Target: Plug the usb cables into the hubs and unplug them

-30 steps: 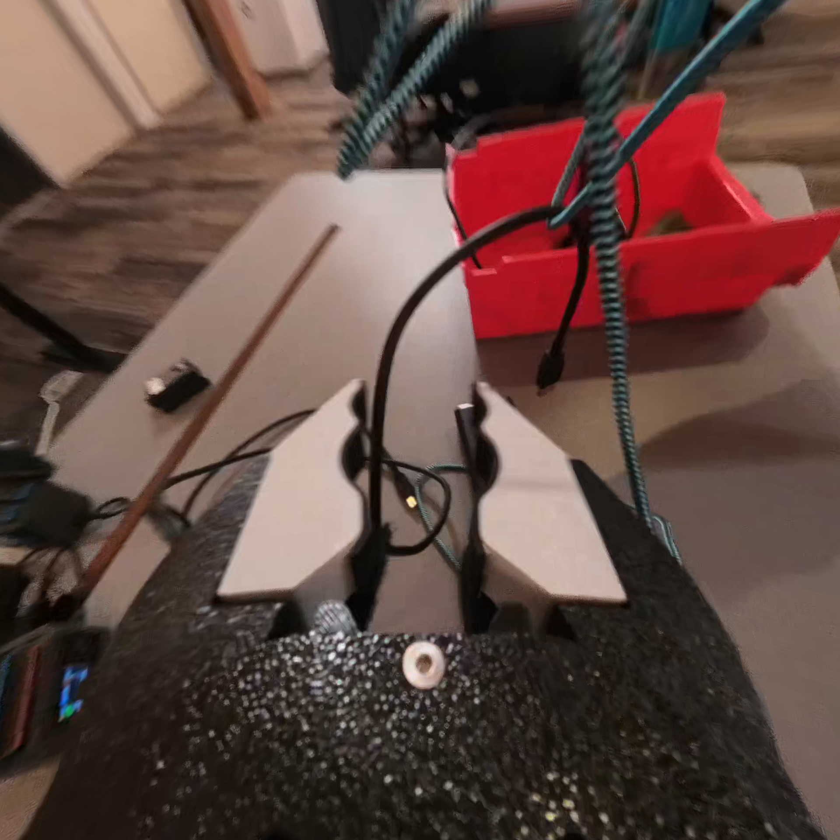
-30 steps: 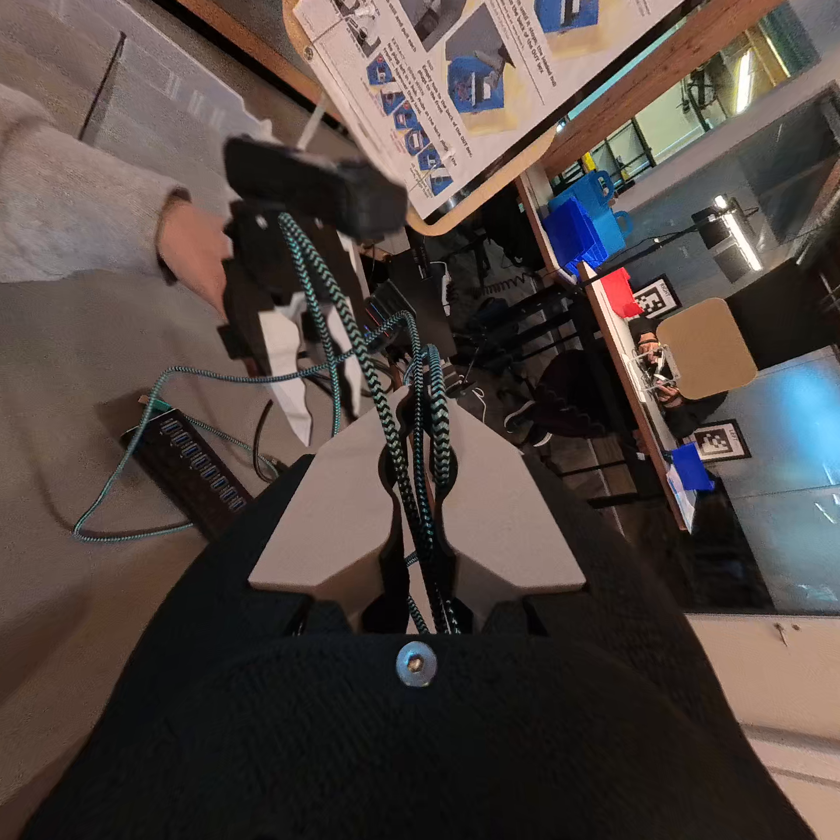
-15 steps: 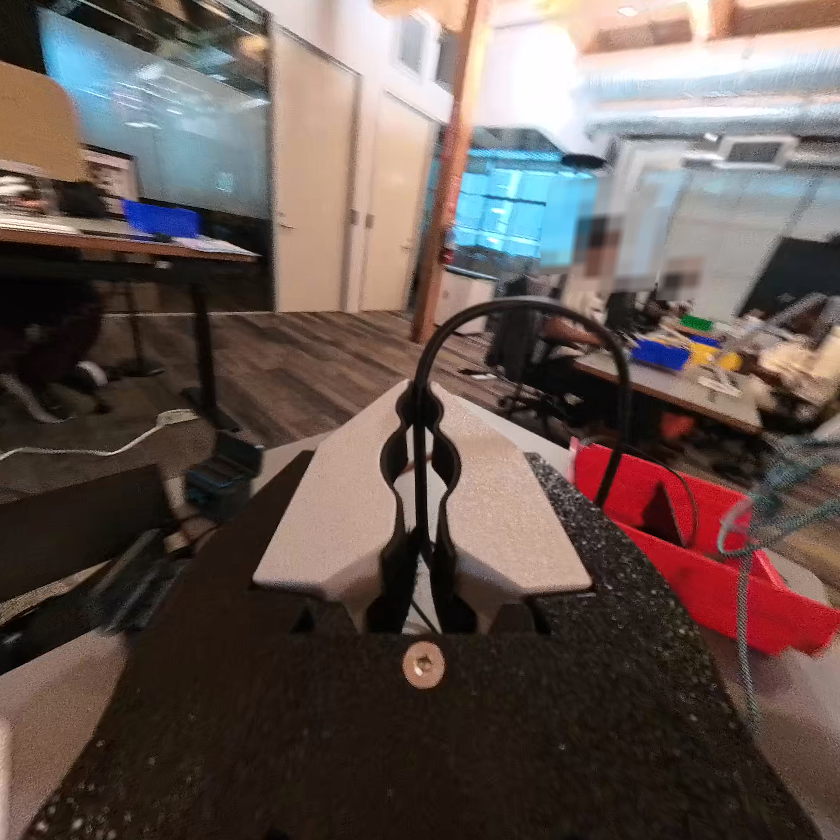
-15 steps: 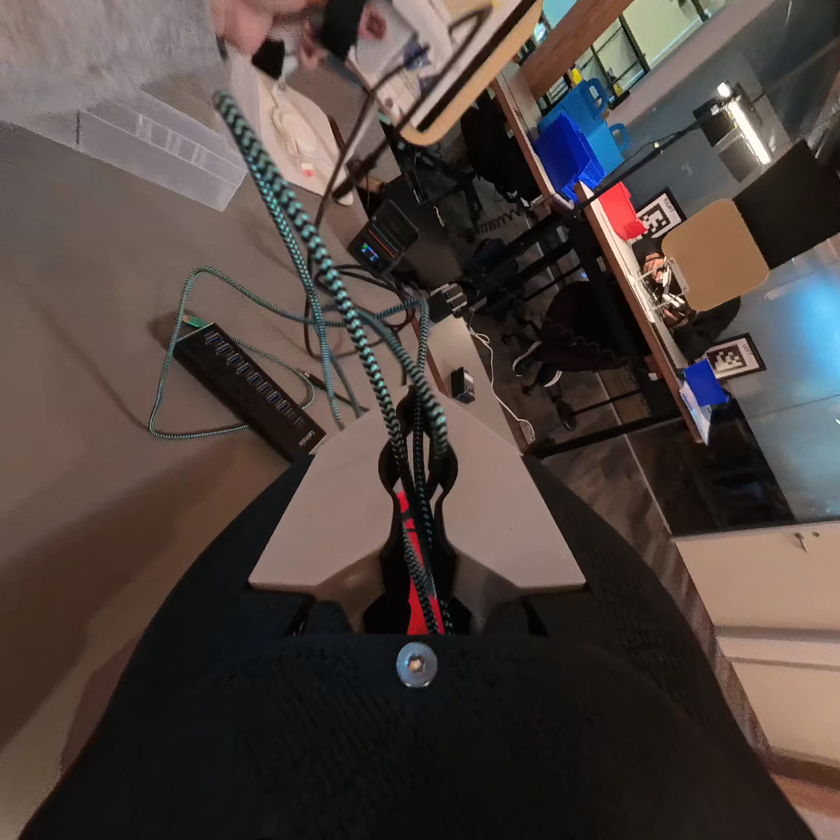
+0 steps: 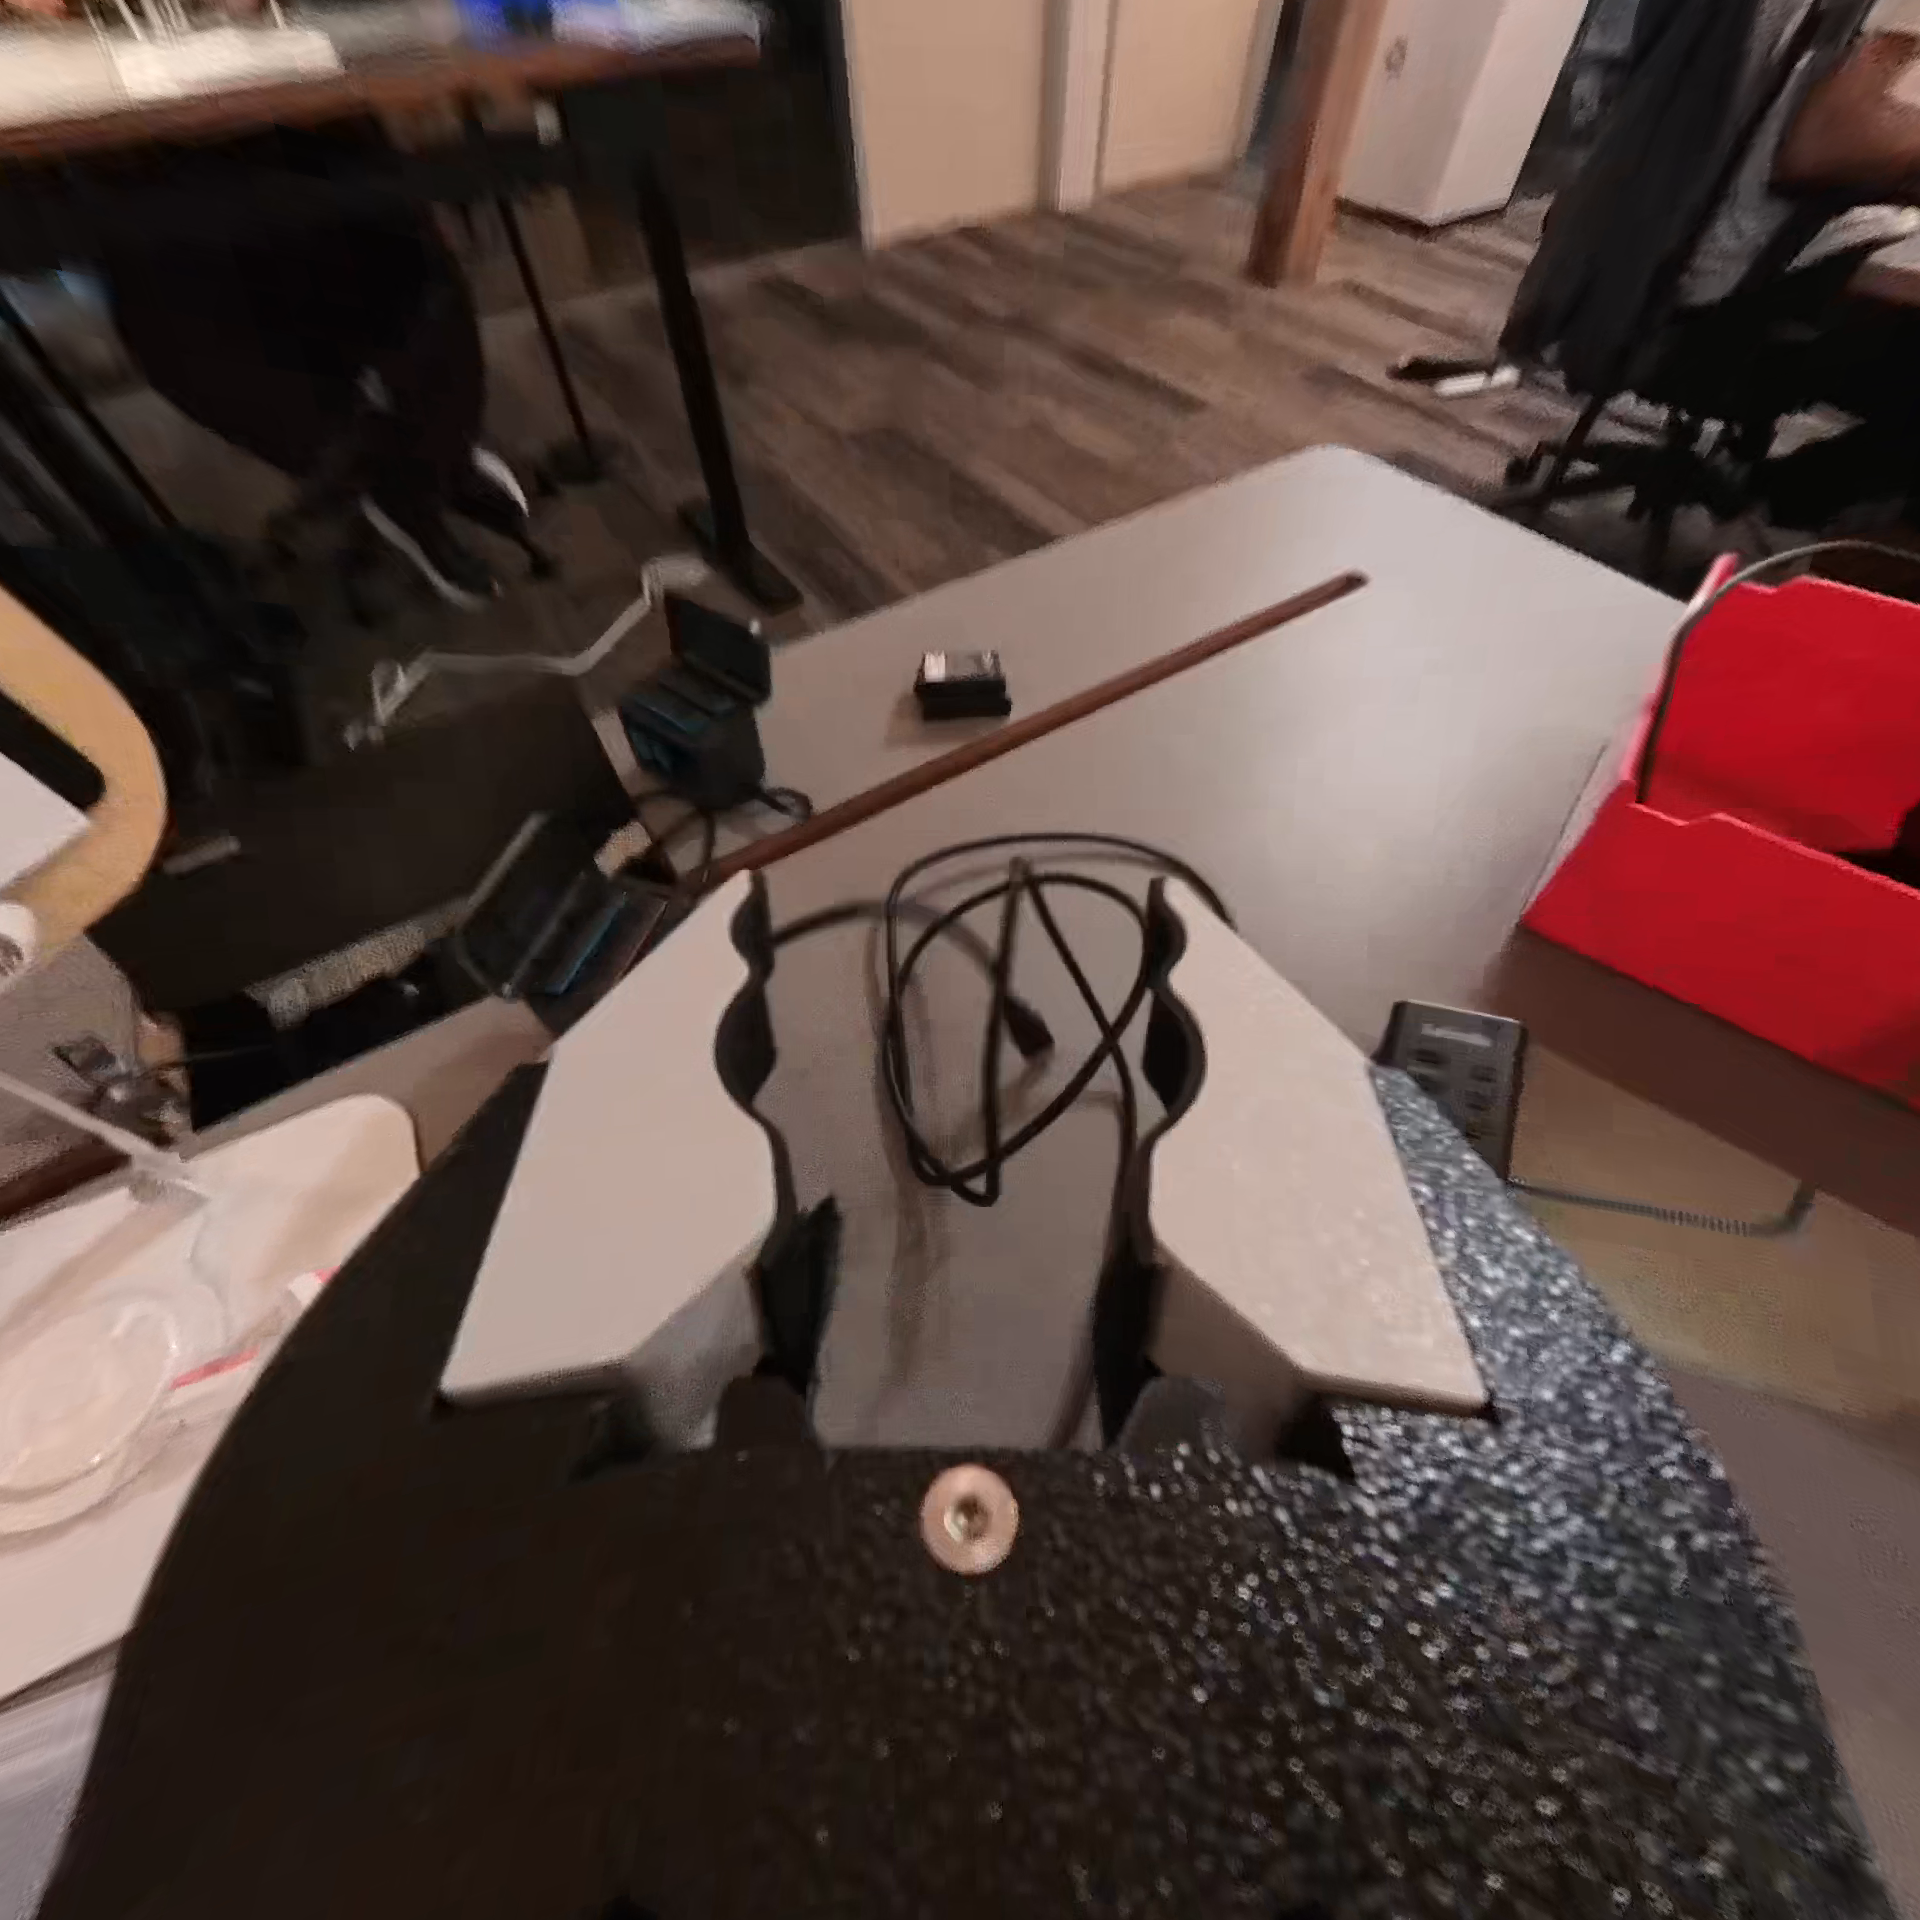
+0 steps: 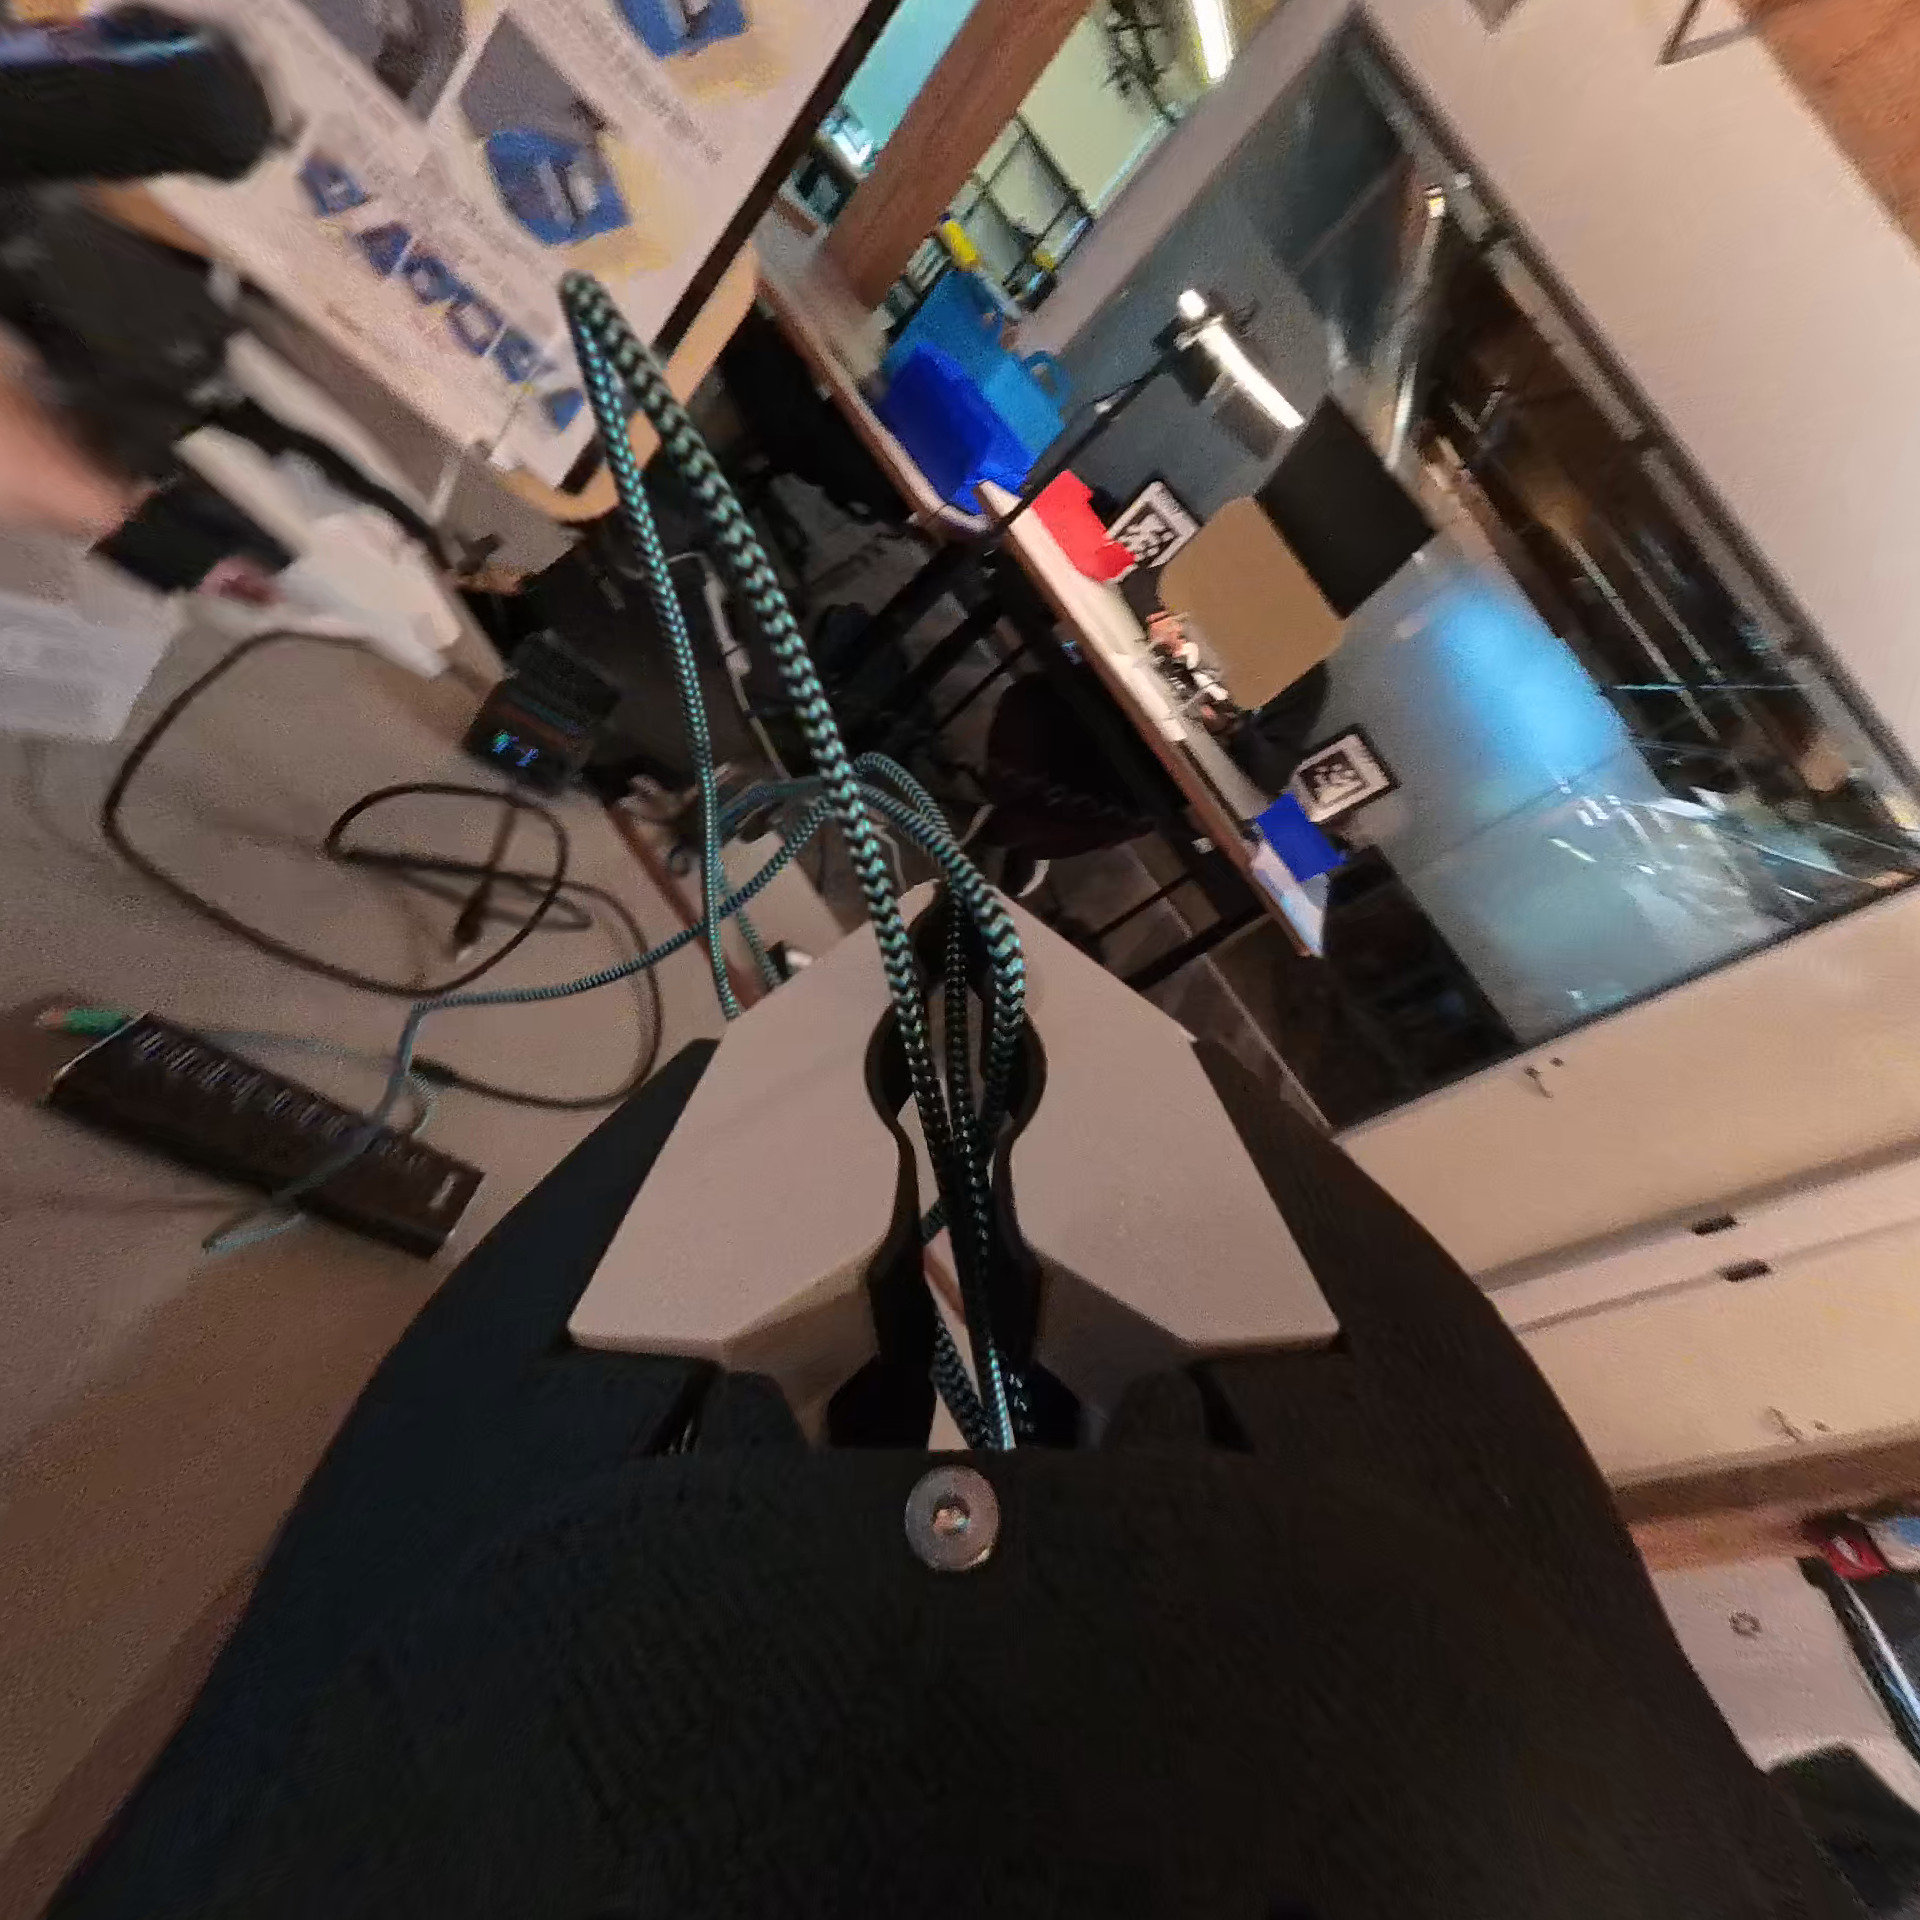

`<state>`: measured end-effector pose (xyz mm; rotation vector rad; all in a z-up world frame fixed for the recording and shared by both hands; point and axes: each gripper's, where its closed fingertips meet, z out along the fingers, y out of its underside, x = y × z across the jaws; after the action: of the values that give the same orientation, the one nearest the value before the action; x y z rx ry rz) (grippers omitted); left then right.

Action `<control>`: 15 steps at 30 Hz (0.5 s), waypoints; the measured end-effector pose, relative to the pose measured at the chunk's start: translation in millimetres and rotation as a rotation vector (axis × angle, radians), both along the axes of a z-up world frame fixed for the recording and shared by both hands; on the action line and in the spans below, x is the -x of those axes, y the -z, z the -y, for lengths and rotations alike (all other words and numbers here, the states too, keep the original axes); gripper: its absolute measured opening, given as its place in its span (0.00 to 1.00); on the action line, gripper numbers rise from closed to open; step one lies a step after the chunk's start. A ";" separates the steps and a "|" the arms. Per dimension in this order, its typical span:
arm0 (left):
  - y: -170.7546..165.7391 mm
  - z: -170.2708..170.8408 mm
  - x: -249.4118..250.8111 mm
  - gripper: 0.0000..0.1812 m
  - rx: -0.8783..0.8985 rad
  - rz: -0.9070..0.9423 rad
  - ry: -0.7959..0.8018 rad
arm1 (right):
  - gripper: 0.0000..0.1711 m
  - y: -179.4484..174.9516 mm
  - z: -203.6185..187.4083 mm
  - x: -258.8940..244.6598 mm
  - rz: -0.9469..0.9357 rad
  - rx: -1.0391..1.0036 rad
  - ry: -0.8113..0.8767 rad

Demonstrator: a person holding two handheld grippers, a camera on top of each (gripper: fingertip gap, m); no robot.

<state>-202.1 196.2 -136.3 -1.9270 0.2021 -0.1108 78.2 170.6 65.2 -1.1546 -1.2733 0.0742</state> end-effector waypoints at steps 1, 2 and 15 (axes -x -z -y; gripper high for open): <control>-5.9 8.4 -12.9 0.40 -0.058 -0.006 0.029 | 0.00 -15.8 -1.8 -0.1 -0.021 -0.012 0.010; -11.1 18.1 -33.1 0.42 -0.108 0.010 0.097 | 0.00 -30.1 -3.1 0.8 -0.040 -0.018 0.015; 110.4 22.4 -206.9 0.13 0.128 -0.155 0.519 | 0.00 -71.7 -5.1 31.9 -0.064 0.011 -0.017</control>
<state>4.9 173.8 -246.7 -1.9701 0.8146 -0.3253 46.3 175.7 137.0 -1.1426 -1.2272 0.1301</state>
